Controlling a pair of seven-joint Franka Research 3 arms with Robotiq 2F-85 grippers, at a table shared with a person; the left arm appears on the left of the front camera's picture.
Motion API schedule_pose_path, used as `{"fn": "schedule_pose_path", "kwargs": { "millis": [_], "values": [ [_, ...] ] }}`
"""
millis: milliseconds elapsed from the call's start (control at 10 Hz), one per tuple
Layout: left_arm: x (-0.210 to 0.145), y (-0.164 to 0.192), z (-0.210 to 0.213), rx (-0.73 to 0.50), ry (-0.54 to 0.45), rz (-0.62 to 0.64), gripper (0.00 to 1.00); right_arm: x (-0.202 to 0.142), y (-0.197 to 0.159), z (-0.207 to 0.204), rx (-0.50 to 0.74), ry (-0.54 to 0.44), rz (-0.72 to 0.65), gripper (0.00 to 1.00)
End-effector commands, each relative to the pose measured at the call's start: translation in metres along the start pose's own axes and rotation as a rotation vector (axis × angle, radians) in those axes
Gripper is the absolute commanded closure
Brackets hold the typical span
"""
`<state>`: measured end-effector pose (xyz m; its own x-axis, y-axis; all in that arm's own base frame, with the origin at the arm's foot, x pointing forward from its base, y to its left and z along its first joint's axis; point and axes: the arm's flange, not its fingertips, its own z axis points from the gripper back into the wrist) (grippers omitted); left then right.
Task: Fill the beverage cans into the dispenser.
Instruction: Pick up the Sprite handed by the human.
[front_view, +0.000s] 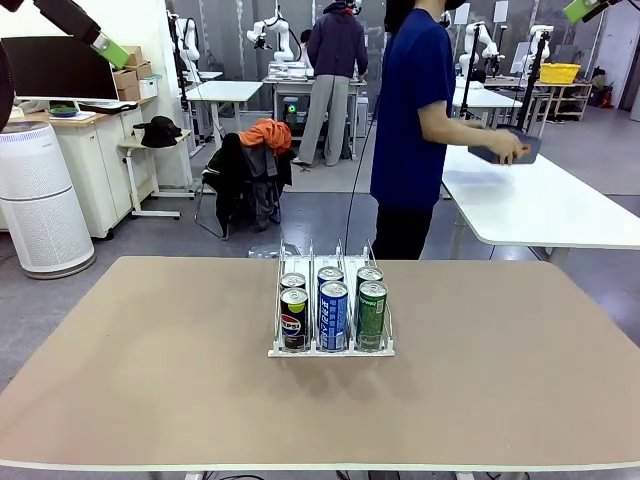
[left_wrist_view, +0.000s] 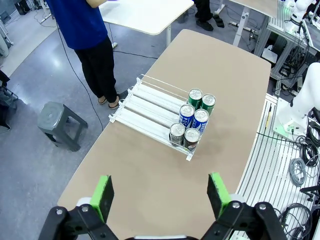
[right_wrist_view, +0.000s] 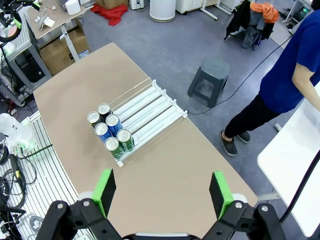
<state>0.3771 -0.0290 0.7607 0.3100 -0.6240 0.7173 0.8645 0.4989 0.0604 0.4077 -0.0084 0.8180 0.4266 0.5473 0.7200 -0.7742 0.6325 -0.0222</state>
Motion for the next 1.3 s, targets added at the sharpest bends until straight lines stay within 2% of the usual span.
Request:
{"fn": "schedule_pose_path", "kwargs": {
  "millis": [0,1200],
  "values": [
    [-0.0005,-0.0006,-0.0008,0.002,0.013,0.007,0.00,-0.0007,0.0012,0.0012,0.001,0.011,-0.001,0.00],
    [-0.0005,-0.0006,-0.0008,0.002,0.013,0.007,0.00,-0.0007,0.0012,0.0012,0.001,0.011,-0.001,0.00]
  ]
}}
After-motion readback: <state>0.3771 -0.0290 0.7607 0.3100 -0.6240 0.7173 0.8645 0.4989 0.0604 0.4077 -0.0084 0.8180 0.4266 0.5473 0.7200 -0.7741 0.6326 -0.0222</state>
